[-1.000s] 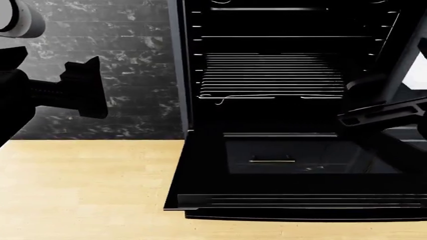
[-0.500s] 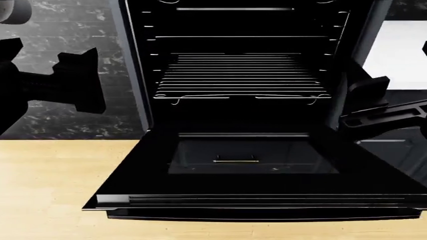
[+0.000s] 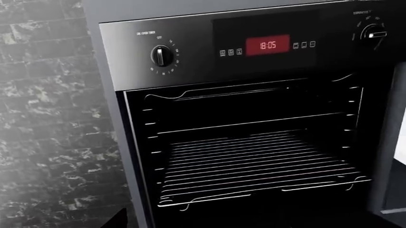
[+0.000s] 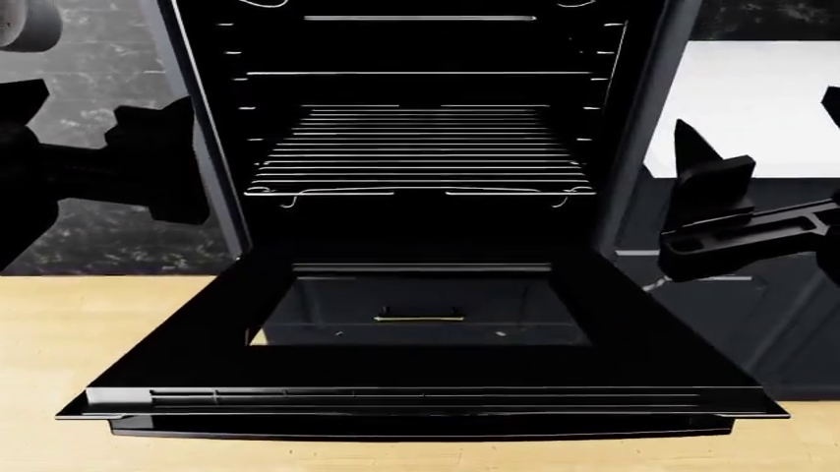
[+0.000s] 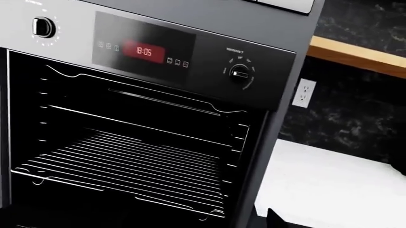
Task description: Fully slide the bottom oven rack out.
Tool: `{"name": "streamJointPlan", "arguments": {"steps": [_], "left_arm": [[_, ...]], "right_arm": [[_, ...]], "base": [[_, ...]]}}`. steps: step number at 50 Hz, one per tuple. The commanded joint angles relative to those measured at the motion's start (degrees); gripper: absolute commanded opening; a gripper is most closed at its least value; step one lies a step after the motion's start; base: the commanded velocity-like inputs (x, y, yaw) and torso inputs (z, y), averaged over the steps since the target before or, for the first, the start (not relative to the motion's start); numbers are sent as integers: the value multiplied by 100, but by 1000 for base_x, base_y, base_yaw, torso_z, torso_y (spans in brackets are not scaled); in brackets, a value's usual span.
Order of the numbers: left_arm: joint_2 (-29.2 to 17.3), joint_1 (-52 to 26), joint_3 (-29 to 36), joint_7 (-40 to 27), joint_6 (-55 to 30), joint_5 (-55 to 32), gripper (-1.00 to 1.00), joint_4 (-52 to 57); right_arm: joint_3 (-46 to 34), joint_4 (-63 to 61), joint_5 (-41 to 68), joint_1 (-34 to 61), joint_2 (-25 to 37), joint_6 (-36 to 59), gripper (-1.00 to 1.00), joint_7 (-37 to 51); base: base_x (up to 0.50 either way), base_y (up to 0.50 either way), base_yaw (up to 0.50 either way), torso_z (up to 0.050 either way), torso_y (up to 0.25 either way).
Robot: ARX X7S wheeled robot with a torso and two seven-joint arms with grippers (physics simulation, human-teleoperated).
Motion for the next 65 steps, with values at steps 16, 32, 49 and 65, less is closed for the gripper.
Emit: {"name": "streamJointPlan", "arguments": {"steps": [16, 32, 49, 65], "left_arm": [[-103, -340, 379, -170, 124, -98, 100, -260], [-169, -296, 461, -88, 109, 4, 100, -169], [-206, -314, 558, -69, 197, -1, 100, -155], [-162, -459, 780, -97, 254, -135, 100, -236]], "right_arm": [[-431, 191, 226, 786, 5, 65, 100, 109], [-327, 86, 219, 535, 160, -66, 100, 11], [-255, 16, 171, 348, 259, -189, 100, -59], [-442, 364, 728, 371, 215, -649, 100, -12]], "base": [[337, 0, 0, 0, 0], [329, 0, 0, 0, 0], [273, 0, 0, 0, 1], [114, 0, 0, 0, 1]]}}
